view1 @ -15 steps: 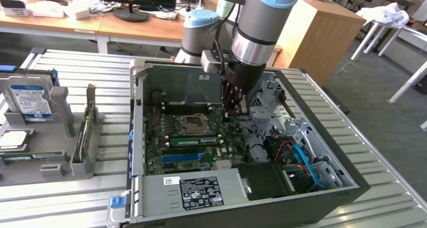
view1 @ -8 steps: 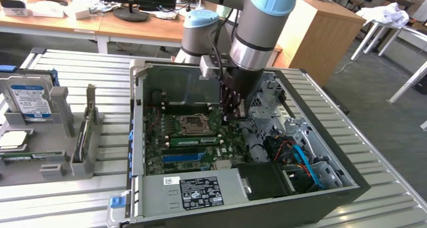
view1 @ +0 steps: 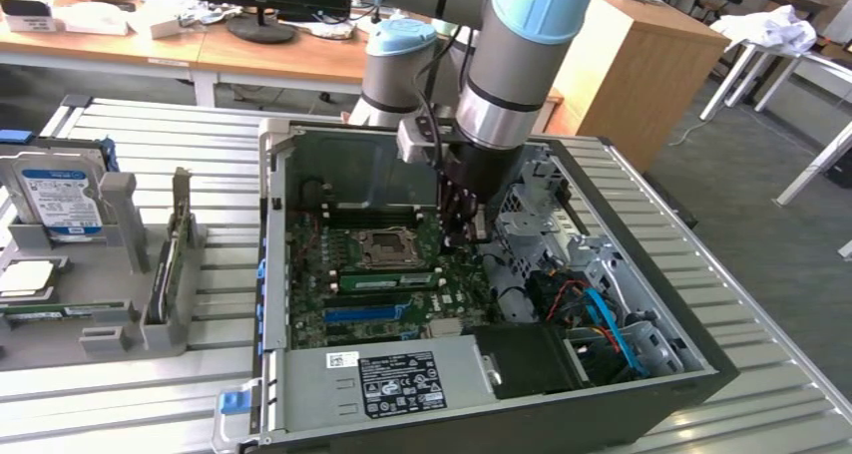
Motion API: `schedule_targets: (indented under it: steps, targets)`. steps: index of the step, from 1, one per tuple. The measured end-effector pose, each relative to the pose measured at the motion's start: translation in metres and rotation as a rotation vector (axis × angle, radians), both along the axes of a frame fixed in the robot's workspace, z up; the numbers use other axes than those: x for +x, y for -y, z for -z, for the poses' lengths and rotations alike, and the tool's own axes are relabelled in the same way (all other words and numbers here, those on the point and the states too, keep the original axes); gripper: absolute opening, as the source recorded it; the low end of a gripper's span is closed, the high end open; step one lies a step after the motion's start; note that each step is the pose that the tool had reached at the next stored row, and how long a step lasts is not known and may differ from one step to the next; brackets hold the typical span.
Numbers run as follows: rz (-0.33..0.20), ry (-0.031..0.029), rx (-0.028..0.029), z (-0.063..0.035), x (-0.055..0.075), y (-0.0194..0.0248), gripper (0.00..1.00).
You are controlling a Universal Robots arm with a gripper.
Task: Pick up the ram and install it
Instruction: 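Press down the ram until it locks into place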
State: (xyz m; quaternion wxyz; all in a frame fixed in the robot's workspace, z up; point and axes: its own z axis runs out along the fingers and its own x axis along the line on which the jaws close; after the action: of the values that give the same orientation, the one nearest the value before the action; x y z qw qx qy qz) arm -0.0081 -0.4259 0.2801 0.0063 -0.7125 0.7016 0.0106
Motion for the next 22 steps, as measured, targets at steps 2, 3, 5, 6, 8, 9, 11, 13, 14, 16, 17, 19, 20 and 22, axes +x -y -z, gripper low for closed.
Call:
schedule_targets:
  steps: [2, 3, 5, 6, 8, 9, 11, 13, 14, 16, 17, 19, 20, 22]
  targets:
    - [0.000, -0.0001, -0.0001, 0.0000, 0.0000, 0.0000, 0.11]
    - [0.000, 0.0000, 0.0001, 0.0000, 0.0000, 0.0000, 0.11]
    - [0.000, 0.0001, 0.0004, 0.0004, -0.0001, -0.0009, 0.11]
    - [0.000, 0.0001, 0.0003, 0.0005, -0.0001, -0.0020, 0.11]
    - [0.000, 0.0001, 0.0002, 0.0008, 0.0000, -0.0043, 0.11]
    - [0.000, 0.0001, 0.0002, 0.0009, 0.0000, -0.0053, 0.11]
    - [0.000, 0.0000, 0.0002, 0.0009, 0.0000, -0.0057, 0.11]
    - [0.000, 0.0000, 0.0001, 0.0009, 0.0000, -0.0057, 0.11]
    - [0.000, 0.0001, 0.0001, 0.0009, 0.0000, -0.0057, 0.11]
    - [0.000, 0.0000, 0.0002, 0.0010, 0.0010, -0.0057, 0.11]
    - [0.000, 0.0000, 0.0001, 0.0010, 0.0024, -0.0057, 0.11]
    - [0.000, 0.0000, 0.0001, 0.0010, 0.0055, -0.0056, 0.11]
    - [0.000, 0.0001, 0.0002, 0.0010, 0.0066, -0.0055, 0.11]
    - [0.000, 0.0000, 0.0002, 0.0010, 0.0071, -0.0054, 0.11]
